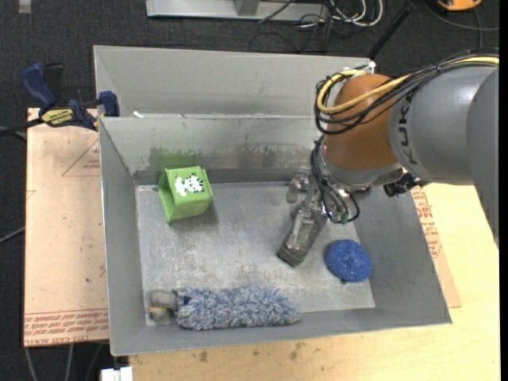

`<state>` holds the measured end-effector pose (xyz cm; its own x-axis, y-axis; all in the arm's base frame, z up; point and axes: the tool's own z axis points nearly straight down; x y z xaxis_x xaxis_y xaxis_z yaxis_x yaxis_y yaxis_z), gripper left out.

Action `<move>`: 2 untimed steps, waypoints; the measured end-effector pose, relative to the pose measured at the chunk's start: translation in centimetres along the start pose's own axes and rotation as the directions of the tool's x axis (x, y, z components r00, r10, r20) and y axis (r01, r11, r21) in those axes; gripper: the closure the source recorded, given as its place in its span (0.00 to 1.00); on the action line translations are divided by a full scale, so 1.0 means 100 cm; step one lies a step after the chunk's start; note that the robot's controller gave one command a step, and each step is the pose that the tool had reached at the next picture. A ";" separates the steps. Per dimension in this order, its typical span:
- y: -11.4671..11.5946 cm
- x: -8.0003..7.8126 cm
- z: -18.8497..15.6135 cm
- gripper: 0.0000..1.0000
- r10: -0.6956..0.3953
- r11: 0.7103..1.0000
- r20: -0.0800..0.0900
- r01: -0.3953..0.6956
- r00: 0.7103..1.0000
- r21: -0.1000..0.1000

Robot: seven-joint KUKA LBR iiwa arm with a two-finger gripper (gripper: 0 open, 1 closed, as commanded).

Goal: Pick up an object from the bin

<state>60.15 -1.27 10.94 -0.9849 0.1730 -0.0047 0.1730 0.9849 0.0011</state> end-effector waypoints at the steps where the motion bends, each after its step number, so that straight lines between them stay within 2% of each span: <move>1: -0.026 0.003 -0.007 0.00 0.003 1.000 -0.003 -0.003 1.000 0.000; 2: -0.023 -0.013 0.031 1.00 -0.290 0.957 -0.011 0.290 0.957 -0.003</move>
Offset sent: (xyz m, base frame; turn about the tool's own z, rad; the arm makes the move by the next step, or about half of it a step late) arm 0.0067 -0.0254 -0.0394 -0.2955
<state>61.10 -3.73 7.84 -0.9928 -0.1196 0.0058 -0.1196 0.9928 0.0027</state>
